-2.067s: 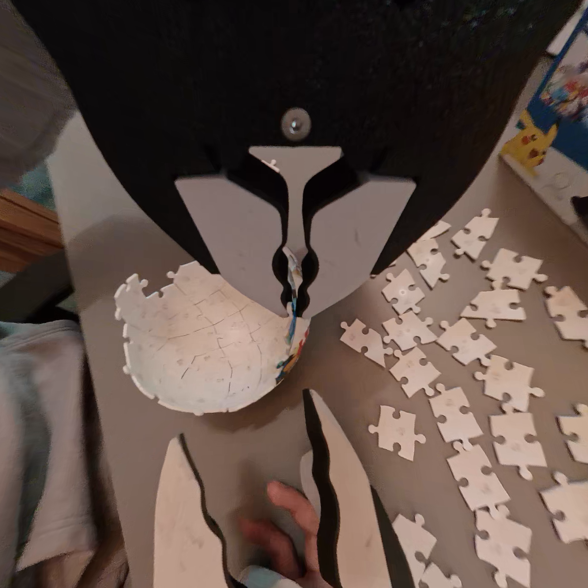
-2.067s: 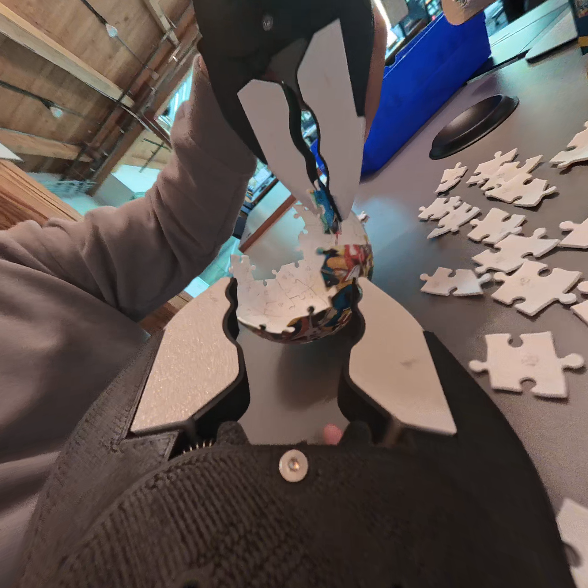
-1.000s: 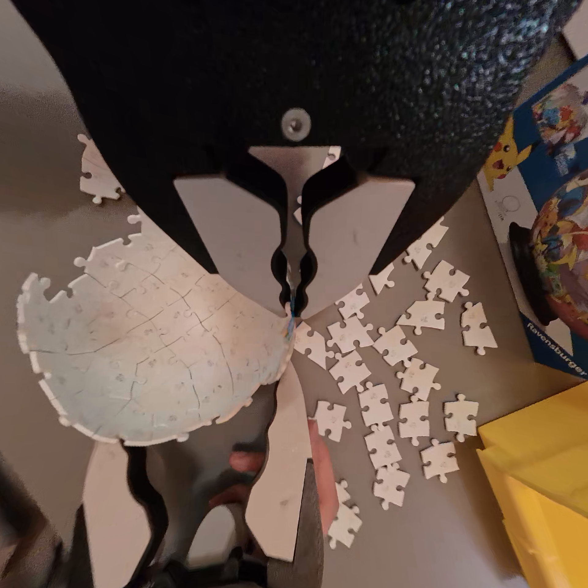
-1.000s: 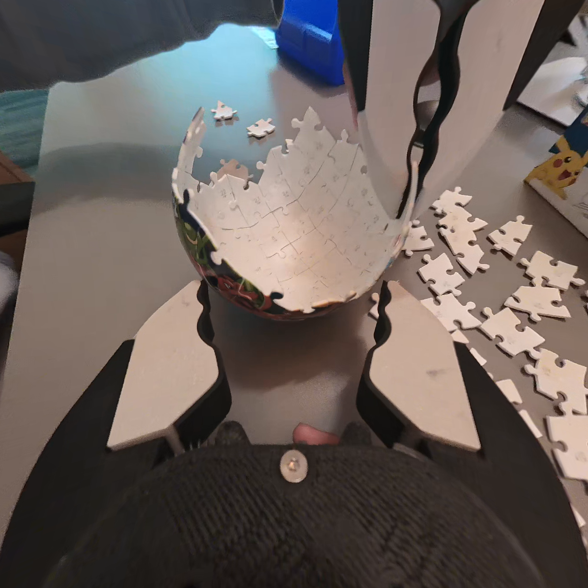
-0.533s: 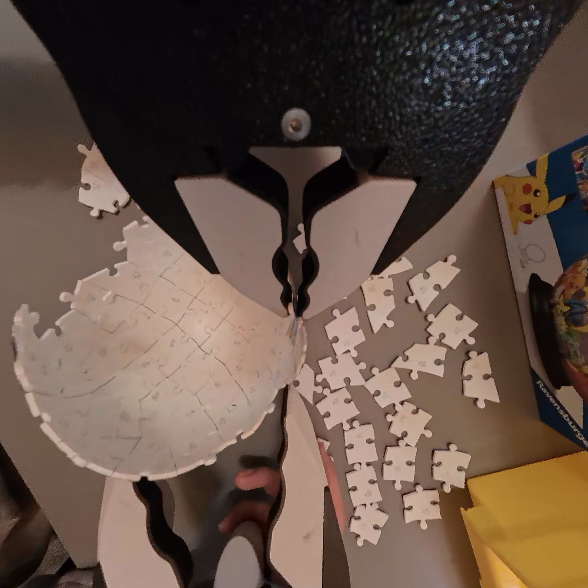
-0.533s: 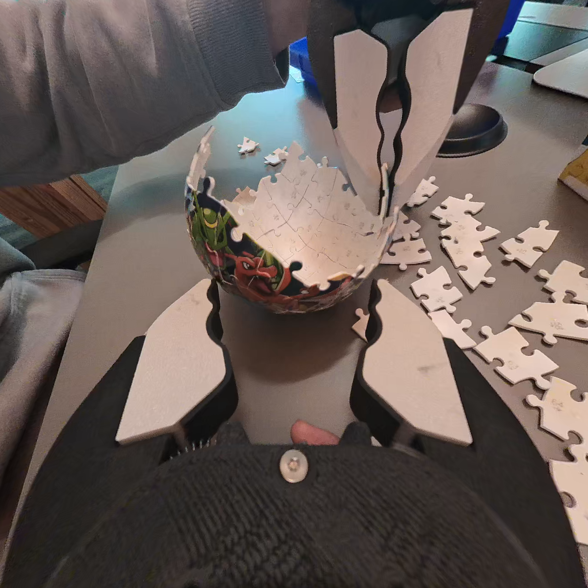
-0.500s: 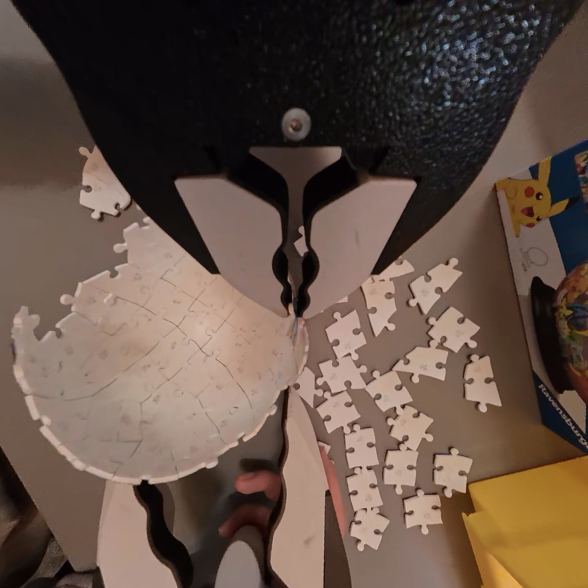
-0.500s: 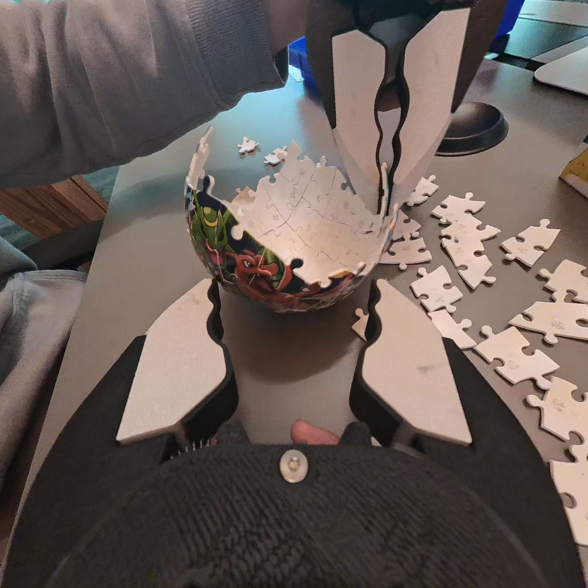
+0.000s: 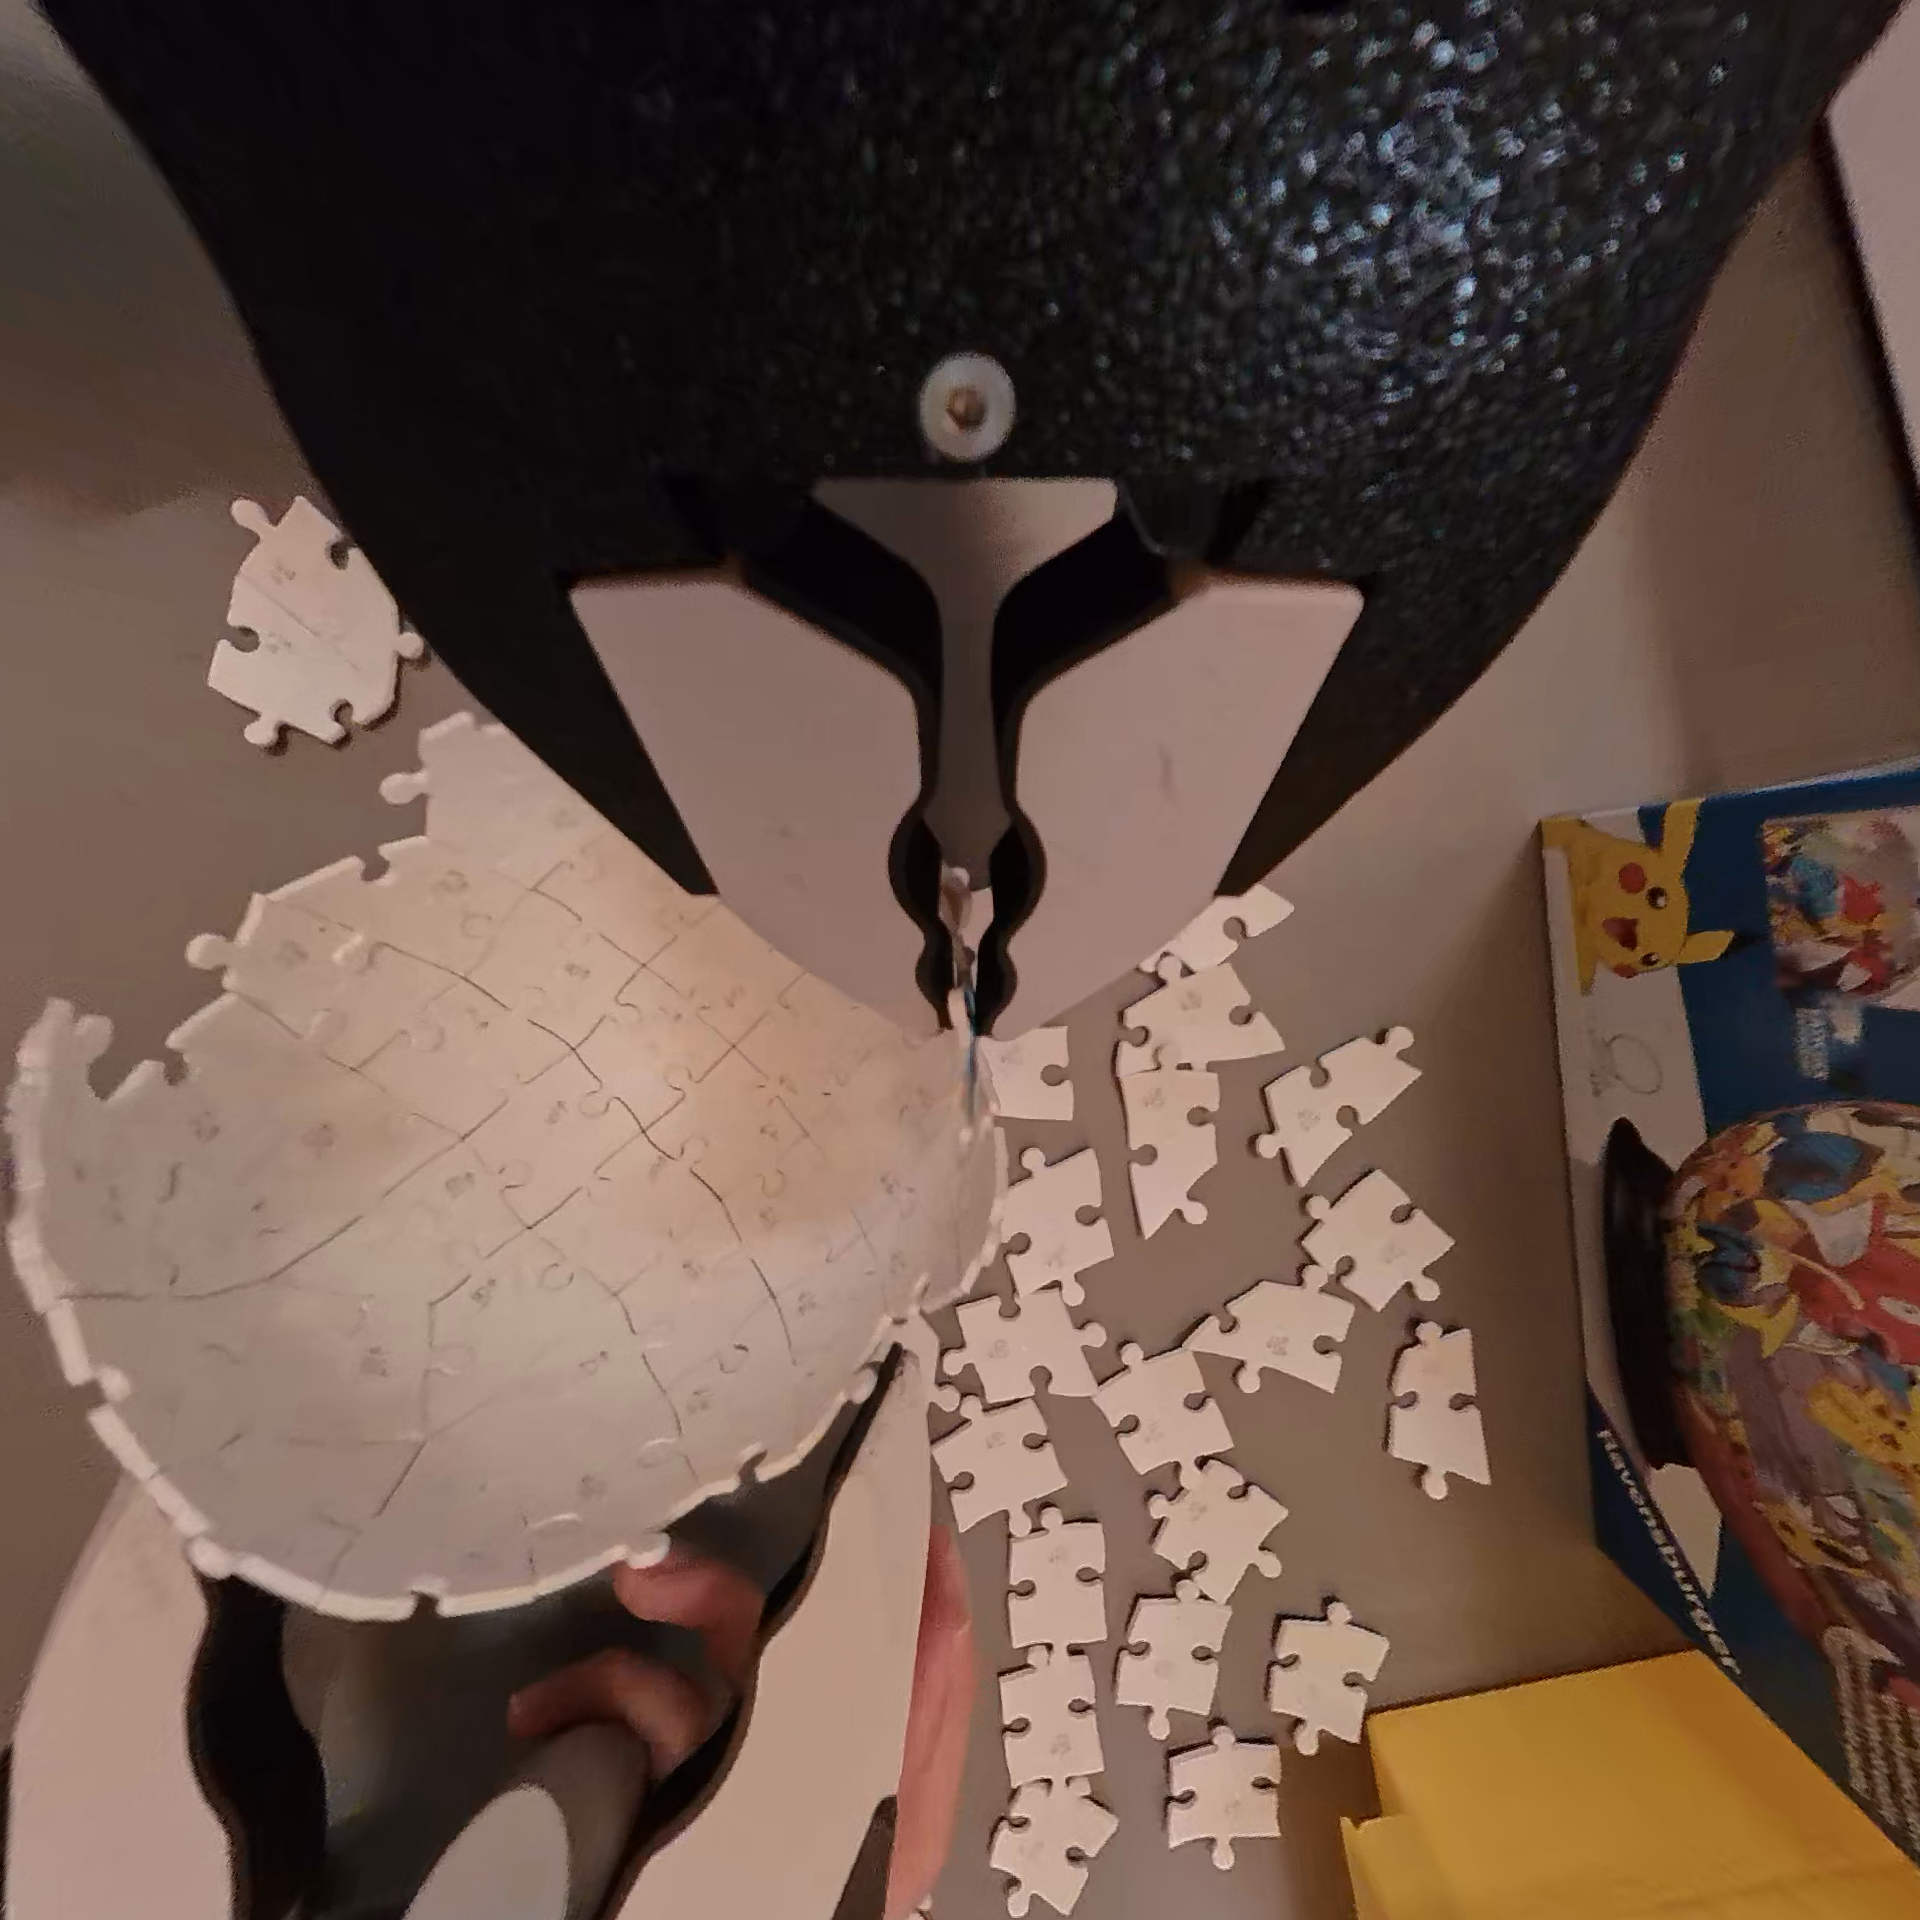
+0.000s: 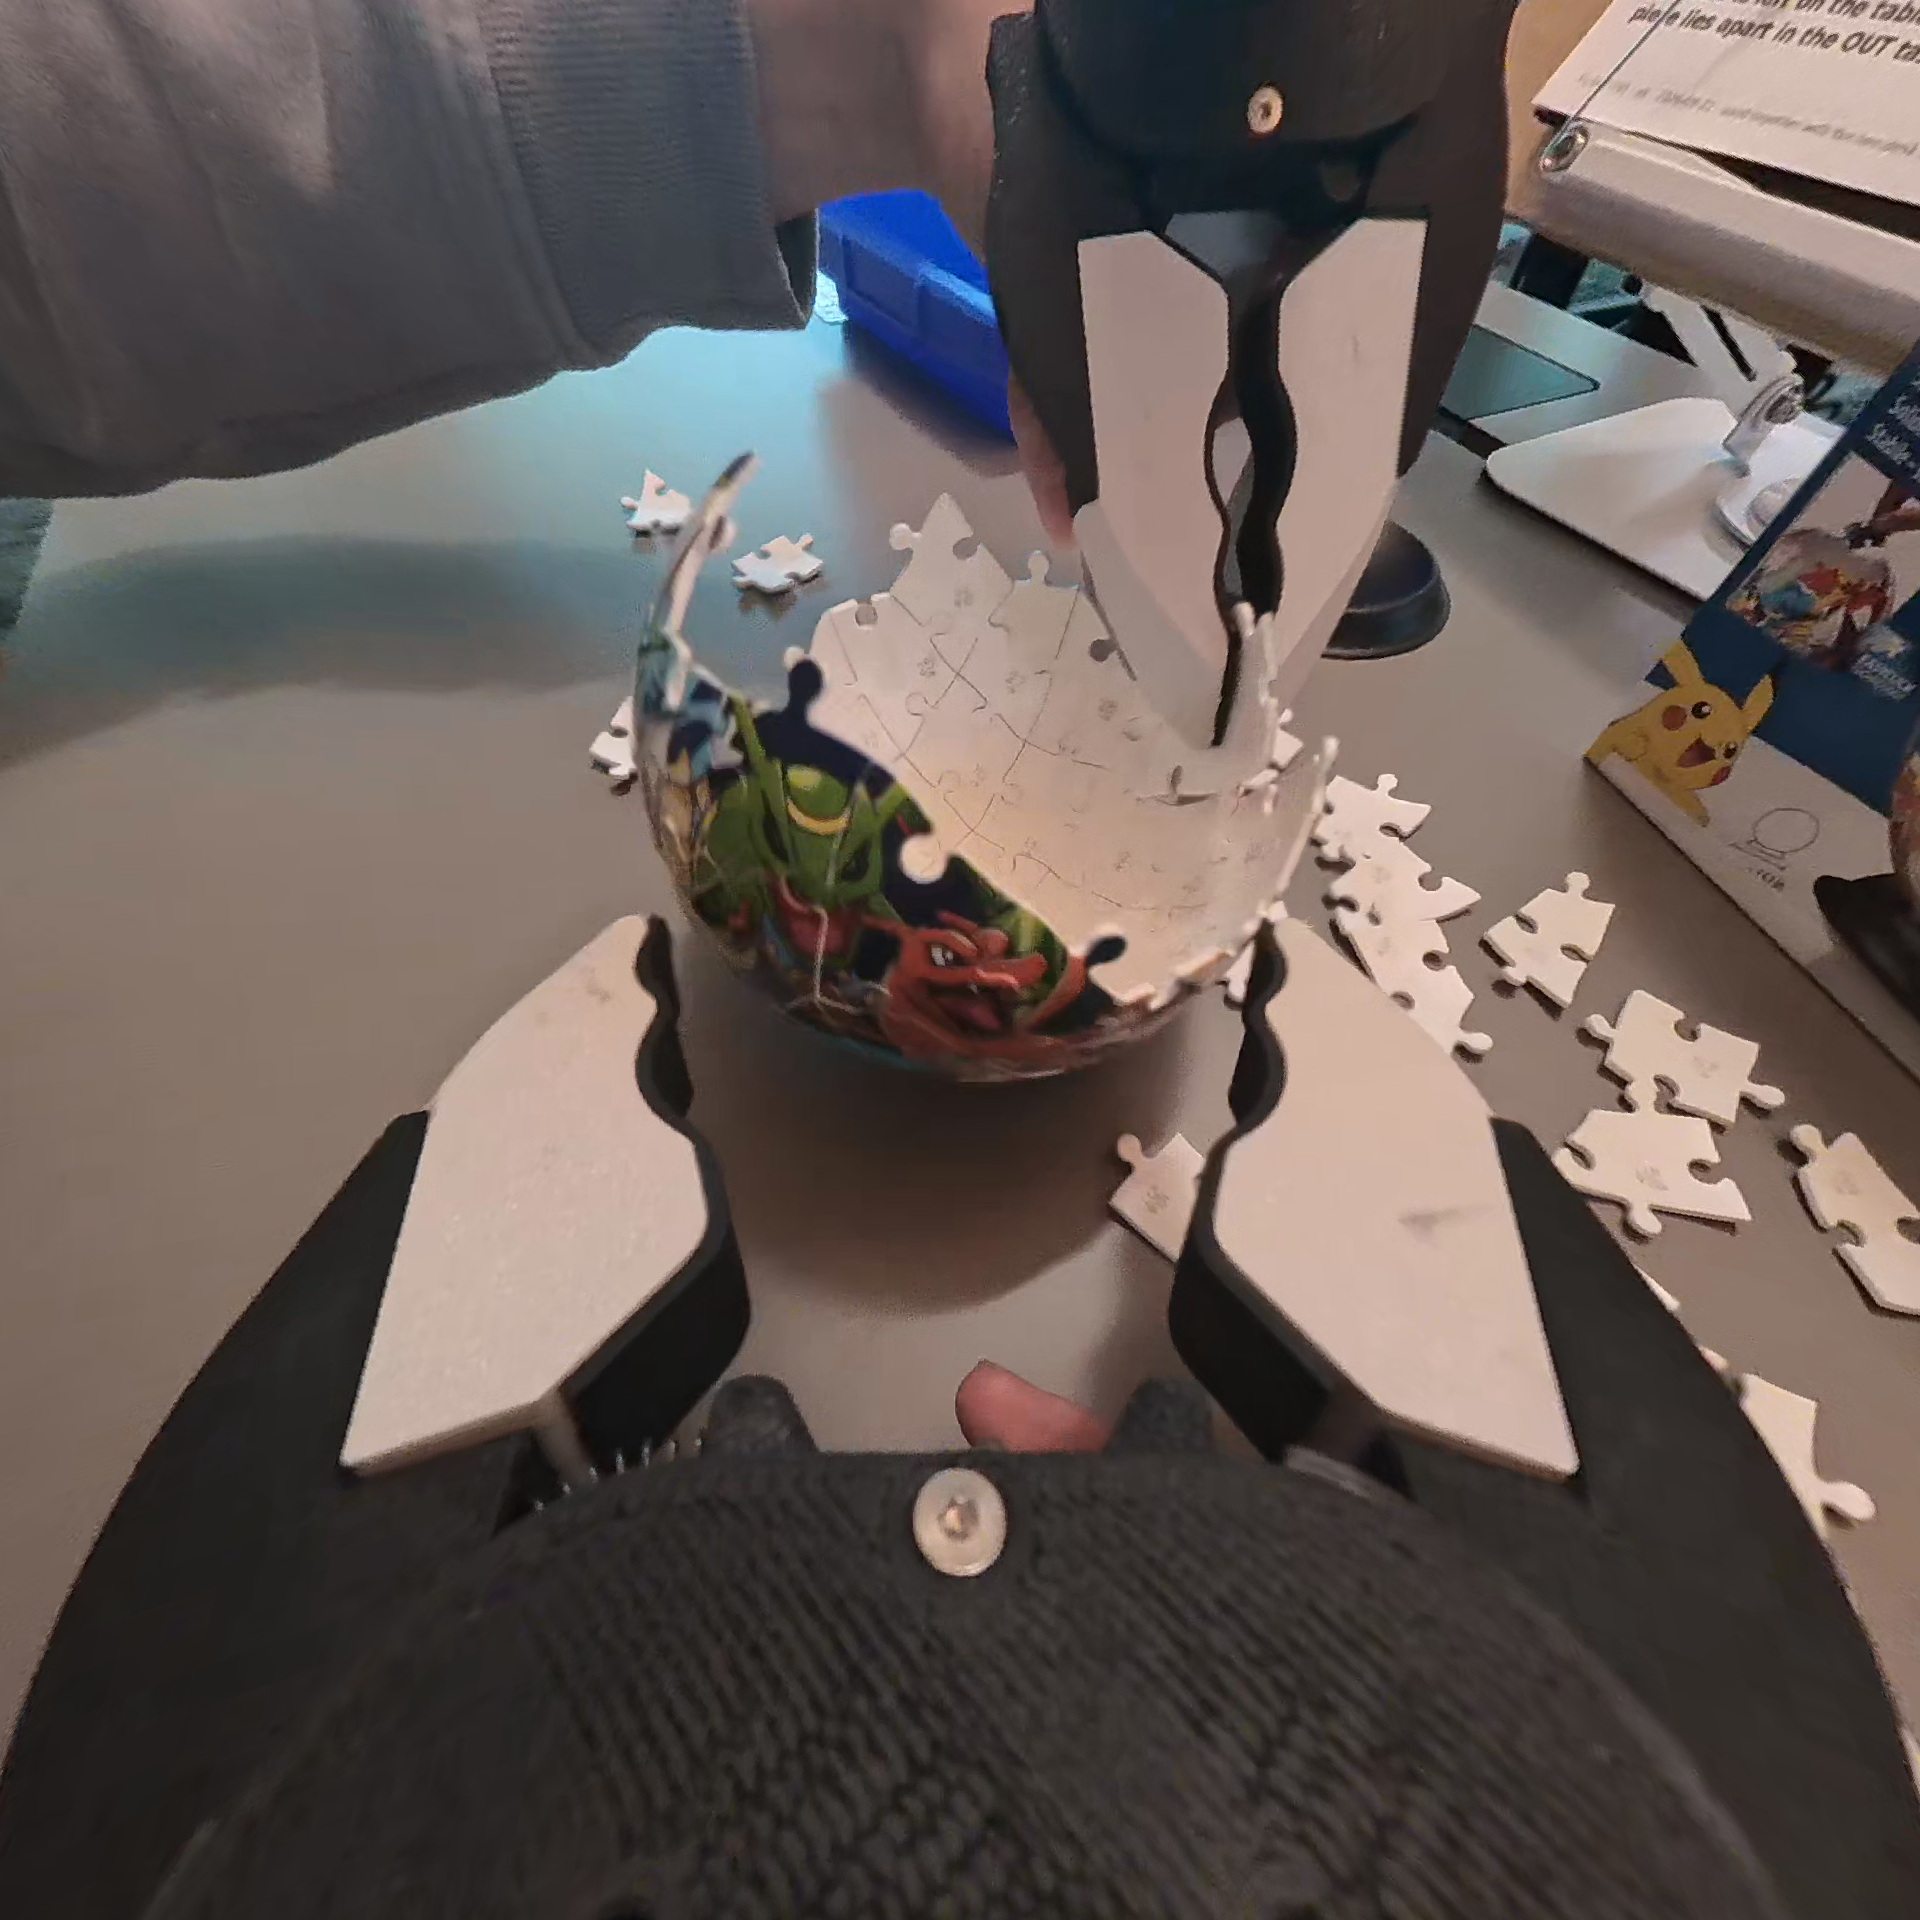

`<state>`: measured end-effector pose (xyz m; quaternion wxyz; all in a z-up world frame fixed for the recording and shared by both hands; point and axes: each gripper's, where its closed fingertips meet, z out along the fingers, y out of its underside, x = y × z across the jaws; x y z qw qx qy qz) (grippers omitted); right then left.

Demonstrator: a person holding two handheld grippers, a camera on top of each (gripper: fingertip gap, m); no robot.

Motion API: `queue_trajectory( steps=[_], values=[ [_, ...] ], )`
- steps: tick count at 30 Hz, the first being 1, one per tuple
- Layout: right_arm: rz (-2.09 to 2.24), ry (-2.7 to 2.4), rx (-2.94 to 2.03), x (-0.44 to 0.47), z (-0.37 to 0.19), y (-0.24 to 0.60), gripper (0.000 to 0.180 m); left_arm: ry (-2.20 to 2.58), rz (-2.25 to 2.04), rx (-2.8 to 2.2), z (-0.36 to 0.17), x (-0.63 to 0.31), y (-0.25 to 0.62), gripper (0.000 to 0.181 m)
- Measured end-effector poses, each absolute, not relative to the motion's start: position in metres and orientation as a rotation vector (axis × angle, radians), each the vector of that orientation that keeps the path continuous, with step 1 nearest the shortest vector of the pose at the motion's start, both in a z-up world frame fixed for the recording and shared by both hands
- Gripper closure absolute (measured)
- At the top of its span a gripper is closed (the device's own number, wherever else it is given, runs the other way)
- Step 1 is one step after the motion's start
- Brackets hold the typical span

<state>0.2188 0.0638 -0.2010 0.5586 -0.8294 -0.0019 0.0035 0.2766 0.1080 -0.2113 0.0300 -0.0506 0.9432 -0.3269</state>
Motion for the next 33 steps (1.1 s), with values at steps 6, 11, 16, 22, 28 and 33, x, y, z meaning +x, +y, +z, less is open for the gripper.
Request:
queue_trajectory(
  steps=[6,11,16,22,28,33],
  values=[
    [-0.009,0.015,-1.963,0.220,-0.202,0.067,0.072,2.893,-1.005,-0.181,-0.207,0.282,0.112,0.178],
    [-0.052,0.007,-1.998,0.224,-0.207,0.072,0.070,2.888,-1.032,-0.131,-0.206,0.285,0.107,0.179],
    [-0.041,0.029,-1.988,0.227,-0.206,0.071,0.076,2.922,-1.033,-0.164,-0.210,0.287,0.107,0.178],
    [-0.080,0.008,-2.017,0.226,-0.210,0.073,0.073,2.928,-0.986,-0.181,-0.215,0.288,0.113,0.176],
    [-0.084,-0.001,-2.029,0.225,-0.212,0.073,0.075,2.924,-1.004,-0.165,-0.216,0.289,0.111,0.177],
    [-0.082,0.008,-2.029,0.226,-0.212,0.073,0.076,2.899,-1.067,-0.151,-0.212,0.290,0.108,0.178]
  ],
)
